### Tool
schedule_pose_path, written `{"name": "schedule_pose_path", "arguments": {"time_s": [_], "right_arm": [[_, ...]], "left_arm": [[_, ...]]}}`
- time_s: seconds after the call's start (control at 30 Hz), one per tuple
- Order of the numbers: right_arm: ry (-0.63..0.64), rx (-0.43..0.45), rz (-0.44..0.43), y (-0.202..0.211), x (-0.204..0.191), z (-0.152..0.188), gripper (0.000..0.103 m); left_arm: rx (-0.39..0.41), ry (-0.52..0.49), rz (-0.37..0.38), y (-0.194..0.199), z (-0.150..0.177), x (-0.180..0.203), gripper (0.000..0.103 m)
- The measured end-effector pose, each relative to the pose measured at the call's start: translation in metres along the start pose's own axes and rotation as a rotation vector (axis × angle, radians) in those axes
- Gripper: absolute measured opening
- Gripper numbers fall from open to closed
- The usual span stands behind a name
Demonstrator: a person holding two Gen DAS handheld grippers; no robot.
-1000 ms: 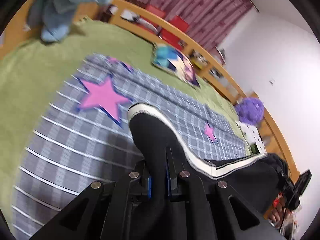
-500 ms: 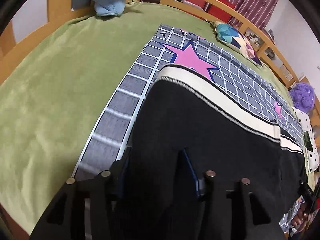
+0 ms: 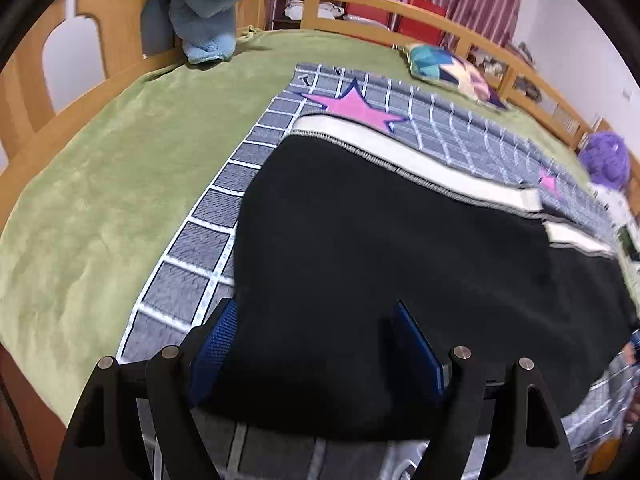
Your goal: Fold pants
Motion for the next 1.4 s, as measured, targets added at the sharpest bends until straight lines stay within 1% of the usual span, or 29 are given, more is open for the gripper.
{"name": "schedule_pose_path", "arguments": {"time_s": [0.1,0.2,0.23,0.27,0.3,0.37,0.43,0.47,0.5,0.53,0.6,0.67,0.7,0.77,0.83,0.9,0.97,1.0,1.03,1.1,1.17,1.23,1.3,1.33,1.37,1.4], "right_arm": [[-0.097,-0.017,-0.053,-0.023,0.008,-0.007,0.065],[-0.237,0.014,-0.122,-0.039,0.01,-0.024,0.075],[-0.265,0.025,-0.126,-0.039,0.011,-0.029,0.061],[-0.287,0.06,-0.108,-0.036,0.011,-0.038,0.046],[-0.261,0.111,-0.111,-0.028,0.007,-0.048,0.045],[-0.122,0.177,-0.172,-0.007,-0.014,-0.058,0.044],[0.005,0.244,-0.174,0.01,-0.03,-0.055,0.045],[0.061,0.249,-0.146,0.011,-0.032,-0.049,0.046],[0.084,0.224,-0.113,0.007,-0.029,-0.045,0.051],[0.084,0.164,-0.073,-0.003,-0.019,-0.038,0.055],[0.02,0.027,-0.018,-0.018,0.009,-0.024,0.055],[-0.019,-0.049,-0.002,-0.02,0.031,-0.011,0.055],[-0.021,-0.062,-0.004,-0.015,0.037,-0.006,0.055],[0.008,-0.06,0.025,0.002,0.042,0.002,0.056],[0.032,-0.053,0.049,0.013,0.039,0.007,0.057],[0.08,-0.06,0.095,0.024,0.031,0.016,0.057],[0.16,-0.065,0.167,0.028,0.023,0.026,0.058],[0.203,-0.06,0.204,0.029,0.016,0.033,0.062],[0.244,-0.053,0.239,0.03,0.009,0.038,0.072],[0.318,-0.032,0.3,0.028,0.002,0.046,0.082],[0.363,-0.027,0.32,0.019,-0.002,0.058,0.082],[0.341,-0.061,0.322,0.008,0.0,0.067,0.082],[0.267,-0.102,0.268,-0.003,0.005,0.077,0.082],[0.243,-0.101,0.262,-0.006,0.008,0.079,0.082],[0.232,-0.068,0.262,-0.004,0.01,0.08,0.082],[0.225,-0.054,0.259,-0.002,0.01,0.08,0.082]], "left_arm": [[0.01,0.03,0.037,0.015,0.004,-0.004,0.078],[0.01,0.068,0.065,0.022,0.009,-0.008,0.078],[0.011,0.087,0.076,0.024,0.012,-0.008,0.078],[0.013,0.102,0.08,0.025,0.013,-0.01,0.078],[0.017,0.116,0.084,0.026,0.015,-0.011,0.078],[0.021,0.134,0.091,0.028,0.017,-0.013,0.078],[0.027,0.139,0.097,0.029,0.018,-0.013,0.078],[0.031,0.14,0.096,0.03,0.019,-0.013,0.078],[0.033,0.143,0.096,0.03,0.02,-0.014,0.078],[0.032,0.147,0.096,0.031,0.021,-0.016,0.078],[0.031,0.167,0.103,0.03,0.023,-0.021,0.078],[0.028,0.19,0.132,0.029,0.025,-0.026,0.078],[0.024,0.2,0.149,0.027,0.025,-0.029,0.079],[0.008,0.212,0.182,0.019,0.026,-0.031,0.08],[-0.008,0.225,0.199,0.008,0.028,-0.032,0.08],[-0.021,0.246,0.19,-0.005,0.03,-0.036,0.08],[-0.043,0.286,0.221,-0.017,0.035,-0.04,0.08],[-0.021,0.292,0.232,-0.018,0.034,-0.041,0.08],[-0.008,0.285,0.233,-0.018,0.033,-0.04,0.08],[-0.005,0.263,0.222,-0.019,0.032,-0.037,0.079],[0.007,0.25,0.214,-0.02,0.032,-0.034,0.079],[0.019,0.259,0.206,-0.019,0.032,-0.034,0.068],[0.034,0.263,0.214,-0.016,0.03,-0.036,0.042],[0.045,0.28,0.23,-0.014,0.029,-0.041,0.034],[0.066,0.308,0.268,-0.009,0.029,-0.048,0.026],[0.073,0.321,0.292,-0.006,0.028,-0.051,0.025]]}}
Point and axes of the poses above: each gripper's, at about its wrist camera, not at the fingertips, and y roughly against the way its jaws point, x to its right, z to its underside, the point moved 7 cm from there along -y, roughly the way its jaws point, and after that the axes turned 9 degrees about -y, right-handed, at the moved point
